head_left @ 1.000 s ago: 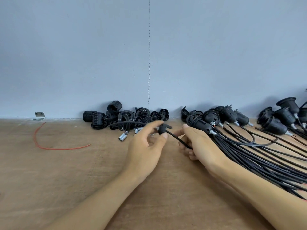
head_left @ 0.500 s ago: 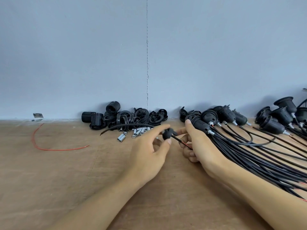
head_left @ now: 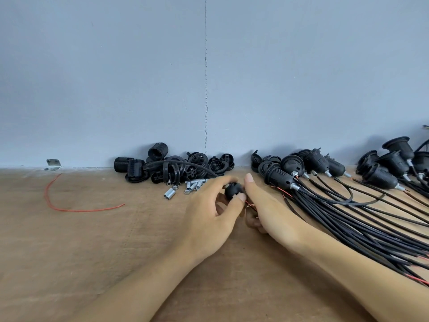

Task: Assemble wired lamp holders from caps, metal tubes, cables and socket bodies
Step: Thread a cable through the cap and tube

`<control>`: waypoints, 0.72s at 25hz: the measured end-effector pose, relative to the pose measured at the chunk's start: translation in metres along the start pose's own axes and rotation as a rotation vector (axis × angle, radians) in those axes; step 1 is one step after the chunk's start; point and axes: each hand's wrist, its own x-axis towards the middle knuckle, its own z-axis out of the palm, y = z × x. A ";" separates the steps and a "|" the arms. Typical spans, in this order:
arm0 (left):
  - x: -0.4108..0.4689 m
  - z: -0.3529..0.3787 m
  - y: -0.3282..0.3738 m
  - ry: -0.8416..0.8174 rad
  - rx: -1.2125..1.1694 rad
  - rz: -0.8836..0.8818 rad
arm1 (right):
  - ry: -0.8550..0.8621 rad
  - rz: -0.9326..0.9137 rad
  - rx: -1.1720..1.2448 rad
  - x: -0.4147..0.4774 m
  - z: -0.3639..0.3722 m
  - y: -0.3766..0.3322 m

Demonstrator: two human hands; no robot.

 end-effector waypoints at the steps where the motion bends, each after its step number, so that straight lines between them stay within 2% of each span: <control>1: 0.000 0.000 0.001 0.036 0.005 0.023 | 0.002 -0.030 -0.038 0.000 0.001 0.000; 4: -0.002 -0.002 0.006 0.063 0.054 0.111 | -0.031 -0.029 0.079 0.000 0.000 0.000; 6: -0.004 -0.004 0.010 -0.016 0.085 0.165 | -0.038 -0.040 0.165 -0.001 -0.003 -0.001; 8: -0.004 -0.007 0.011 -0.113 0.157 0.203 | -0.015 -0.106 0.148 -0.003 -0.005 -0.003; 10: -0.003 -0.011 0.010 -0.166 0.229 0.206 | 0.080 -0.172 -0.010 -0.006 -0.004 -0.005; 12: -0.001 -0.013 0.008 -0.192 0.300 0.221 | 0.267 -0.257 -0.262 -0.010 -0.003 -0.005; 14: 0.000 -0.013 0.008 -0.217 0.343 0.260 | 0.429 -0.352 -0.403 -0.015 -0.004 -0.007; 16: 0.000 -0.013 0.008 -0.244 0.352 0.275 | 0.499 -0.444 -0.373 -0.020 -0.001 -0.013; 18: 0.000 -0.014 0.009 -0.285 0.363 0.272 | 0.500 -0.535 -0.270 -0.024 0.005 -0.018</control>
